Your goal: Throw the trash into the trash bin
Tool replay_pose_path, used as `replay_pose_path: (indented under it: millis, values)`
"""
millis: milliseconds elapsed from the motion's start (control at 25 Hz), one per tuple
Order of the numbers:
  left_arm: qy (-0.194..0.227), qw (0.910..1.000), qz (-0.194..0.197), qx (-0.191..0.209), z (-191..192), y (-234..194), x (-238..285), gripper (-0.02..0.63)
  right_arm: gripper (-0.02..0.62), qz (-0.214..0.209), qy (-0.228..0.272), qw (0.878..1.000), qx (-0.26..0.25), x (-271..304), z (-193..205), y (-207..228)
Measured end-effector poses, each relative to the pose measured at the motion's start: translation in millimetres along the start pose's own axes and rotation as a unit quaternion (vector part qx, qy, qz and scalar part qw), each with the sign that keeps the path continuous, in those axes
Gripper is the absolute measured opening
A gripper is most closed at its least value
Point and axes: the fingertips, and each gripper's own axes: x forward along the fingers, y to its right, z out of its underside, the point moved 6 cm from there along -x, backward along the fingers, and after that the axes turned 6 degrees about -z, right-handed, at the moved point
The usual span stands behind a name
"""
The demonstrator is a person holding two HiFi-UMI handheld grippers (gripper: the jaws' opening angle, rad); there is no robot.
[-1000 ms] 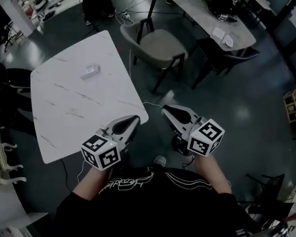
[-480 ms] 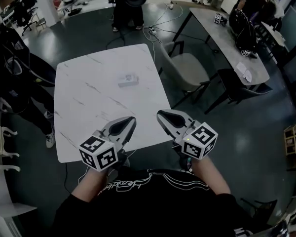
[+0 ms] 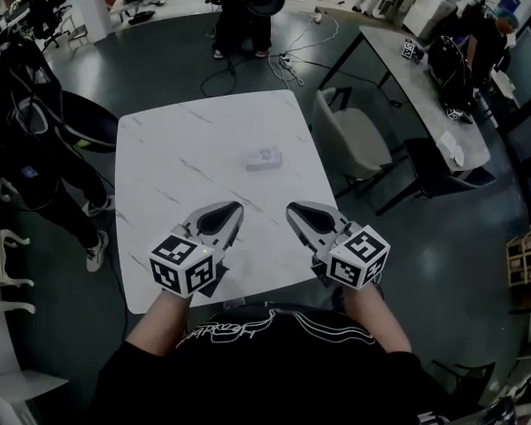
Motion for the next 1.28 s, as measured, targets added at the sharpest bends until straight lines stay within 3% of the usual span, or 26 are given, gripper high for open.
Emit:
replay_pose_path:
  millis: [200,360,520,760,960,1120,1280]
  values:
    - [-0.031,0.9992,0.02,0.014,-2.3,-42.9,31.2,0.015,0.046,0.024,-0.017,0.999,0.033,18.4,22.1,13.7]
    - [-0.066,0.9929,0.06,0.078,-5.3,-61.5,73.3,0.167,0.046,0.05,-0.026,0.996,0.066,22.7,39.4,26.5]
    - [-0.121,0.9802,0.069,0.141,8.3,-89.2,121.6,0.274,0.046,0.076,-0.048,0.992,0.087,16.6,59.8,33.8]
    - [-0.165,0.9634,0.063,0.202,26.1,-133.0,185.4,0.303,0.046,0.122,-0.056,0.981,0.141,-2.3,91.2,55.0]
    - [-0.201,0.9524,0.075,0.217,56.0,-156.2,221.1,0.332,0.046,0.153,-0.063,0.973,0.16,-17.1,105.2,63.1]
    - [-0.206,0.9436,0.087,0.244,72.2,-164.0,237.0,0.354,0.046,0.171,-0.069,0.968,0.171,-30.2,116.6,66.7]
    - [-0.201,0.9417,0.077,0.259,78.8,-172.7,248.1,0.354,0.046,0.186,-0.064,0.963,0.185,-41.9,124.9,70.3]
